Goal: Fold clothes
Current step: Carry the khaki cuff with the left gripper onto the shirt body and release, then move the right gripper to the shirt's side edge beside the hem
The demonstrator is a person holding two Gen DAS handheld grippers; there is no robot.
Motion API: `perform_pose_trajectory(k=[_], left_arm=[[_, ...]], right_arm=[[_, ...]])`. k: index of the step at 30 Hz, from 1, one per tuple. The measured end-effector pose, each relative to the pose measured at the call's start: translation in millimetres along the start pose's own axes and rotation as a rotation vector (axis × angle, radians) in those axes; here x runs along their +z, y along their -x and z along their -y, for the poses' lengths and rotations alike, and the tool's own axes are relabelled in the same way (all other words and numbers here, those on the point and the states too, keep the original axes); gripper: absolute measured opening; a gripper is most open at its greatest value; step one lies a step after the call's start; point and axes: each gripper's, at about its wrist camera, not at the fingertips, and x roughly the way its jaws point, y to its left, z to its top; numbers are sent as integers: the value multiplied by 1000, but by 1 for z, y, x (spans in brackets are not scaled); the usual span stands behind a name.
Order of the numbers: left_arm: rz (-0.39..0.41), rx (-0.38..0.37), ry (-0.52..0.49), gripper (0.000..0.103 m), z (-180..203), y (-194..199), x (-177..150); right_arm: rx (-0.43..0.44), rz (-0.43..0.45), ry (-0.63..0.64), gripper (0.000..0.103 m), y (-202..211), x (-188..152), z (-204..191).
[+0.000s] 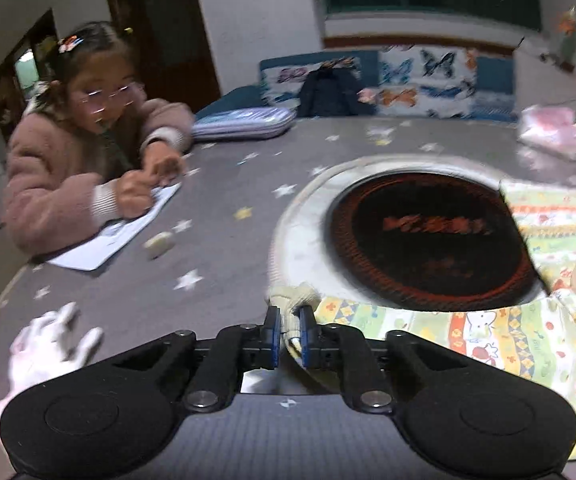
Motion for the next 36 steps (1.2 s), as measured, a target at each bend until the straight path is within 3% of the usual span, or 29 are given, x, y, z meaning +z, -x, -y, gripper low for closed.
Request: perform_pose_trajectory(k=[2, 6, 7, 10, 16, 20, 25, 31, 36], left_arm=[[-26, 2, 11, 45, -2, -1, -2], [-10, 66, 0, 57, -3, 5, -1], [-6, 85, 4, 57, -4, 8, 0], [33, 48, -7, 57, 5, 23, 8], [101, -179, -112, 57, 66, 56, 15], [101, -363, -209, 57, 125, 70, 9], [98, -509, -311, 57, 192, 83, -7], [60, -562, -387, 57, 238, 84, -24], [55, -570, -414, 57, 241, 80, -29]], right_arm=[[-3, -4, -7, 74, 0, -4, 2], [-15, -18, -19, 74, -2, -12, 6], [-17, -22, -23, 75, -3, -14, 7], [-20, -30, -37, 77, -4, -19, 12], [-29, -24, -72, 79, -3, -26, 23], [-38, -22, -93, 79, 0, -31, 30], [-61, -22, -129, 80, 5, -39, 46], [-59, -22, -193, 83, 12, -51, 69], [-64, -12, -221, 83, 22, -53, 82]])
